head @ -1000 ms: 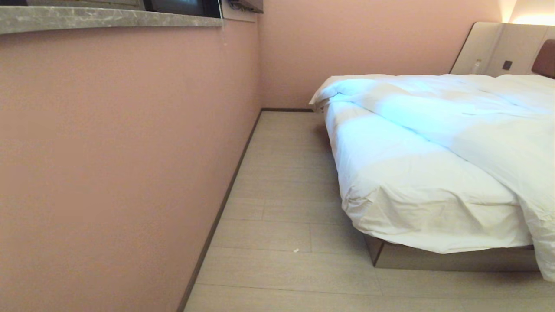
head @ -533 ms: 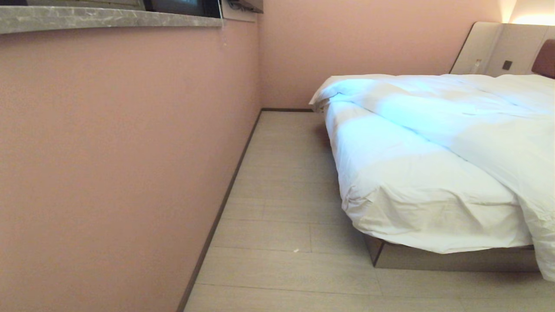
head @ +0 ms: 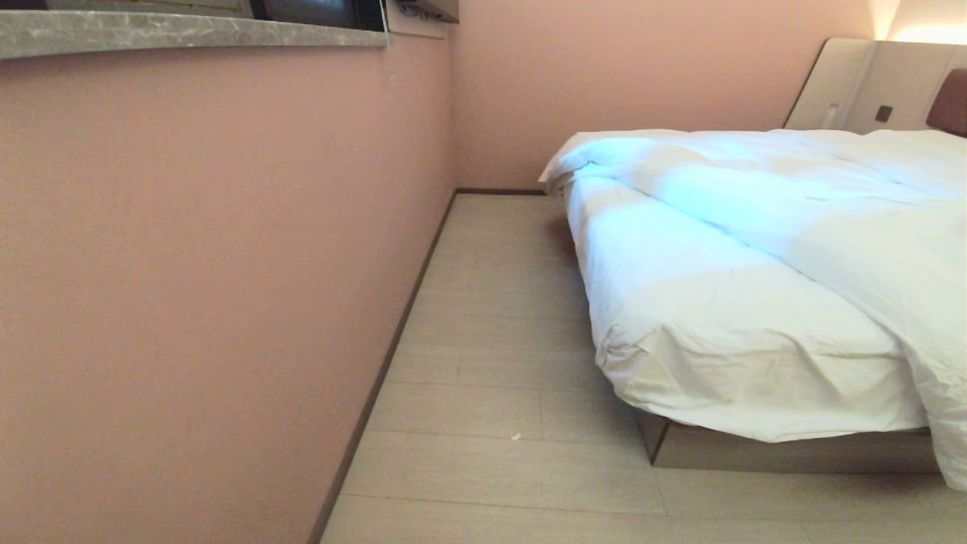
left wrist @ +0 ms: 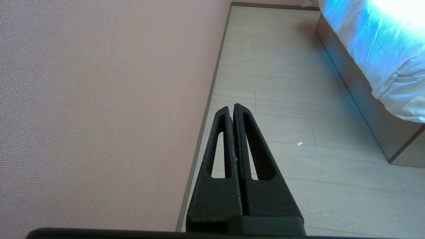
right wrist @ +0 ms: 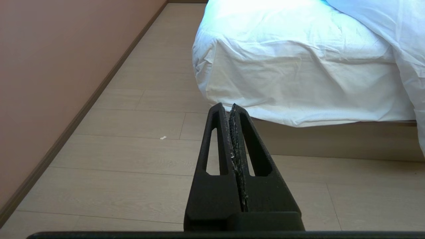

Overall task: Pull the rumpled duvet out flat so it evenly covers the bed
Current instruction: Hold the folded corner of the quilt

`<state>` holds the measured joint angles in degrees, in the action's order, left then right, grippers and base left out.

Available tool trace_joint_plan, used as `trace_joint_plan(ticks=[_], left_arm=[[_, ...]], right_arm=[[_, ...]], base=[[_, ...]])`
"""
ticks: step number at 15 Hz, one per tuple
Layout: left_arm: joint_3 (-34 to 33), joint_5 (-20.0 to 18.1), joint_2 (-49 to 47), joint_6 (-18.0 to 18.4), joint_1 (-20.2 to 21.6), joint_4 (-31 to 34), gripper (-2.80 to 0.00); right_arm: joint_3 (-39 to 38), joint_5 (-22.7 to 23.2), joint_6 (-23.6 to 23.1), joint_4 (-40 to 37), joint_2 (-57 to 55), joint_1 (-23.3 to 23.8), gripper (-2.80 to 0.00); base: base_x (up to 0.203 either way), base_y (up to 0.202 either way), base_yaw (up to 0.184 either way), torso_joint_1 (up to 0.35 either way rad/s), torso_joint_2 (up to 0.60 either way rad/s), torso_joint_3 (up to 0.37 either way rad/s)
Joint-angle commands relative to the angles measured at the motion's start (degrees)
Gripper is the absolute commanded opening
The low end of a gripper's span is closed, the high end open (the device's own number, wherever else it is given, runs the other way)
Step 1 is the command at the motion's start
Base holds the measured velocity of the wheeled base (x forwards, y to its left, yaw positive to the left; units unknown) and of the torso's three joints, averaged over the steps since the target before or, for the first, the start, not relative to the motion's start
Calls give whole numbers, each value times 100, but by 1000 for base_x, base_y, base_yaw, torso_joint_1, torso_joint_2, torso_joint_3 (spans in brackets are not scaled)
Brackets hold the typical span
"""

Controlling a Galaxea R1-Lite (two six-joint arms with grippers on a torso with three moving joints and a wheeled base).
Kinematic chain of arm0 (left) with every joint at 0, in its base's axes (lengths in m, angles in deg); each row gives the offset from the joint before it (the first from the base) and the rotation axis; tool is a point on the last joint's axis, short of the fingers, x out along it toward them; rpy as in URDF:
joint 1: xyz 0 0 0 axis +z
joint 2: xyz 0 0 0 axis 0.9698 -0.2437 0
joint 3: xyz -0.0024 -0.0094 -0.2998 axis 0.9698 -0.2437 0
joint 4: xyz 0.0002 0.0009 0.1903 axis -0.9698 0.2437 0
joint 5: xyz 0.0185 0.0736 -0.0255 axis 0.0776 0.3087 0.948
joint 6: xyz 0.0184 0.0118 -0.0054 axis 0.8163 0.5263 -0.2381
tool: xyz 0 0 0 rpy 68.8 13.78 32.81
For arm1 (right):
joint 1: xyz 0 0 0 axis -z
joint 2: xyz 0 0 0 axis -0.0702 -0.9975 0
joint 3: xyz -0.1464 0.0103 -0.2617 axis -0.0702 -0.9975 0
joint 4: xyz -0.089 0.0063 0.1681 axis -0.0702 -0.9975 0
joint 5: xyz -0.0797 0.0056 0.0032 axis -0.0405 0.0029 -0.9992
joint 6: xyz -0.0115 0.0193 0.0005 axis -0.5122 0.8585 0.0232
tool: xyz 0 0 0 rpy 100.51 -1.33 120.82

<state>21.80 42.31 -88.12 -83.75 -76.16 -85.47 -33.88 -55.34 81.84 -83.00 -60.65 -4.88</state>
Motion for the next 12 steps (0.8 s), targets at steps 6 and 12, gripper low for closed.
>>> trace_joint_plan(ticks=[6, 12], left_arm=[[0, 5, -2, -16, 3, -4, -280], [0, 5, -2, -7, 0, -4, -280]], right_arm=[[0, 3, -9, 1, -7, -3, -280], [0, 3, -9, 1, -7, -3, -280]], base=[[0, 0, 0, 0, 0, 0], [72, 0, -1, 0, 1, 2]])
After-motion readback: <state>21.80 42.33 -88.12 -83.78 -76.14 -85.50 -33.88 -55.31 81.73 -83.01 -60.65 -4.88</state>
